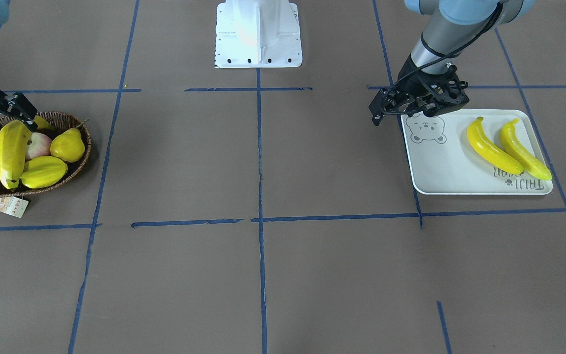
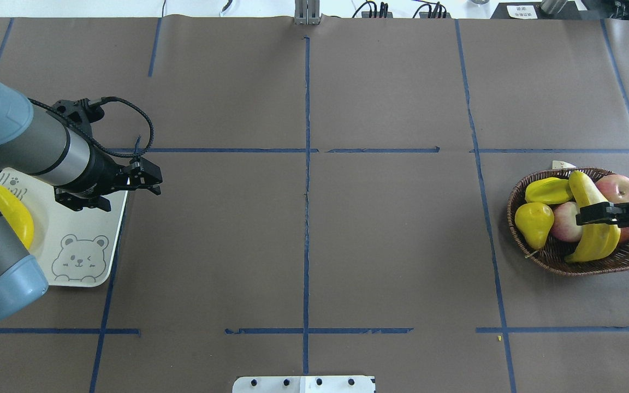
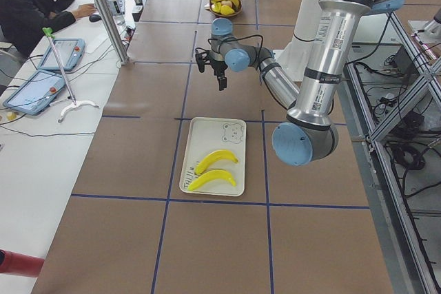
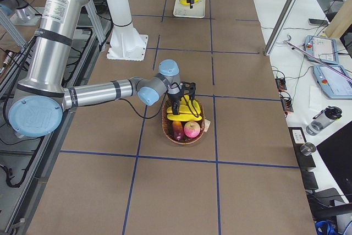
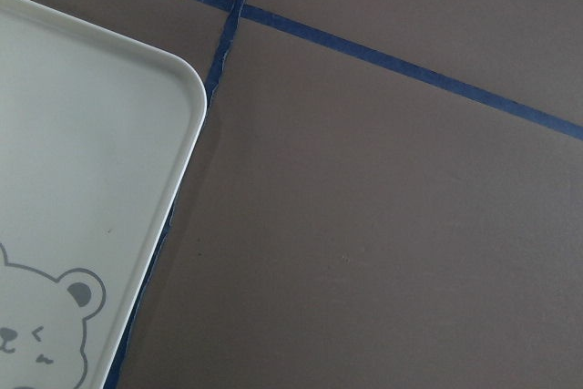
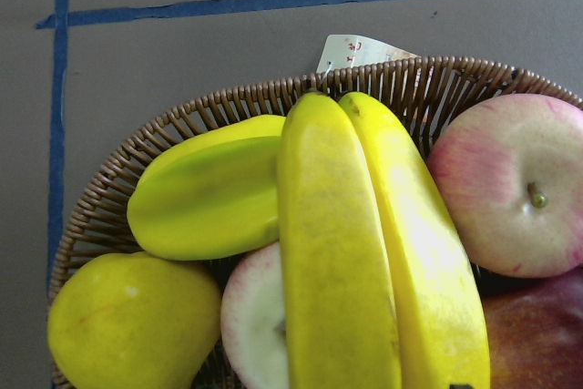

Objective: Transfer all bananas from basket to plate

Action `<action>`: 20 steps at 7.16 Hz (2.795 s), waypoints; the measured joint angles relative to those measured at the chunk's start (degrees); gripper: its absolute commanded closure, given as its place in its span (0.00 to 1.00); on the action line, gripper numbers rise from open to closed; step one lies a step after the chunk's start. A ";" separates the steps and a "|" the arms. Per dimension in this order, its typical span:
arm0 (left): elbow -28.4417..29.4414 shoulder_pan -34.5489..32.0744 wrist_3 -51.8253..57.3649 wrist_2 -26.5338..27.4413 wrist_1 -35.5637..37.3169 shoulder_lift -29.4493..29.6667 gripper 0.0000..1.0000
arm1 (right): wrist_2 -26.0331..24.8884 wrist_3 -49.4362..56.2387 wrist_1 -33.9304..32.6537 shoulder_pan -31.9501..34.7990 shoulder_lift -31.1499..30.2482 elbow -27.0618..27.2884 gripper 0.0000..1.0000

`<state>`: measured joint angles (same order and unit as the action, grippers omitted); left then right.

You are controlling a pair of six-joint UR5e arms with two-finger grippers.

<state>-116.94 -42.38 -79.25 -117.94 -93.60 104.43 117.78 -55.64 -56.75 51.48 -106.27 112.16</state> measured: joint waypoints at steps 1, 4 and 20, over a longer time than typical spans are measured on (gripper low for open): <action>0.22 0.01 0.03 0.00 0.00 0.22 0.00 | 0.16 0.00 0.02 -0.03 0.01 -0.20 0.25; 0.55 0.01 0.06 -0.03 0.00 0.43 0.00 | 0.25 0.00 0.02 -0.10 0.27 -0.91 0.69; 8.64 3.59 -26.17 -0.11 -32.84 11.93 0.00 | 6.57 -25.14 0.85 -11.10 35.59 3.29 0.99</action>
<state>-108.31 -38.78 -105.41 -118.05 -126.44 116.36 124.35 -80.77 -55.90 40.38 -70.69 115.45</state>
